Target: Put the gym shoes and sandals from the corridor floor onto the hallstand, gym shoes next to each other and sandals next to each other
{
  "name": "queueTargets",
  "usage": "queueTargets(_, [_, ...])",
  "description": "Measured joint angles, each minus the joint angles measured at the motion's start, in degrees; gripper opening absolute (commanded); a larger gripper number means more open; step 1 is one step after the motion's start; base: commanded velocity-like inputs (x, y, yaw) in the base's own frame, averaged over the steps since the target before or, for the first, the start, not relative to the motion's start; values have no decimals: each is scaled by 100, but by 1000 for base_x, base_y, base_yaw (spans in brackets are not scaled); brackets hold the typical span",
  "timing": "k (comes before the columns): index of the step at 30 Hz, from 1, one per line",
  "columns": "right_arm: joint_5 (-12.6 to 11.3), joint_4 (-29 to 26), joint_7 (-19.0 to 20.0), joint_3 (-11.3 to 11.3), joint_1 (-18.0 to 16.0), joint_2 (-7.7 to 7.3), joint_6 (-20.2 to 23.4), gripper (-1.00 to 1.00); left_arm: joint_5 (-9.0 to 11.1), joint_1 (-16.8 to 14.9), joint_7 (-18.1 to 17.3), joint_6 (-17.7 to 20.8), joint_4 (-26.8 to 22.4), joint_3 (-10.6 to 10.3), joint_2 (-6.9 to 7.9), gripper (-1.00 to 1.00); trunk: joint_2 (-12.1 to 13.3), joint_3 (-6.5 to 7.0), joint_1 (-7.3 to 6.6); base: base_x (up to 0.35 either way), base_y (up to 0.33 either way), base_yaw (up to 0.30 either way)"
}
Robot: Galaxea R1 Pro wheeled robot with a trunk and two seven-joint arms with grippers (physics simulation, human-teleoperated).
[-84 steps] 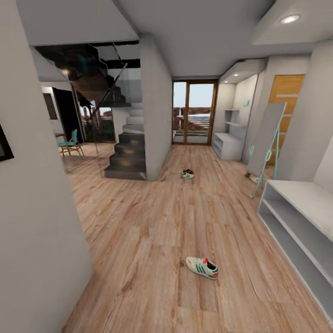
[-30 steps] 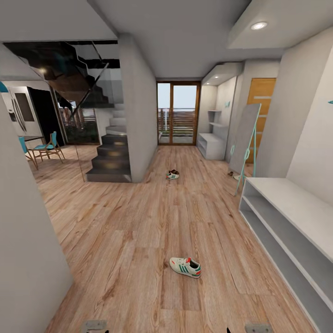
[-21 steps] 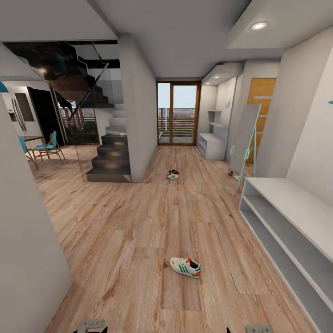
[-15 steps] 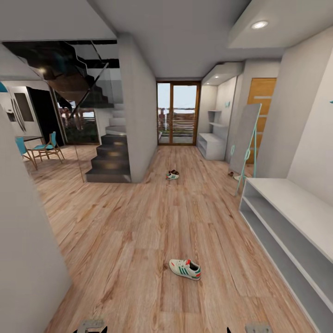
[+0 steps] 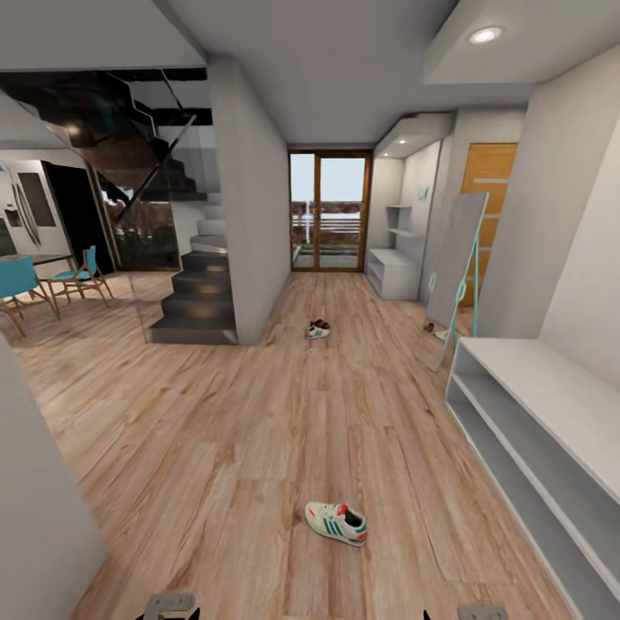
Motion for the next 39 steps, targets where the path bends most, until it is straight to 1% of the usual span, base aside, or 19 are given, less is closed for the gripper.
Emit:
queueTargets(7, [0, 4, -1, 0, 1, 2, 0, 100, 0, 0, 0, -7, 1, -1, 0, 100, 0, 0, 0, 264, -186, 15])
queueTargets(11, [0, 6, -4, 0, -4, 2, 0, 100, 0, 1, 0, -18, 0, -2, 0, 100, 0, 0, 0, 246, -196, 152])
queueTargets(39, [0, 15, -8, 0, -2, 3, 0, 100, -4, 2, 0, -43, 8, -4, -5, 100, 0, -34, 1, 258, -197, 260])
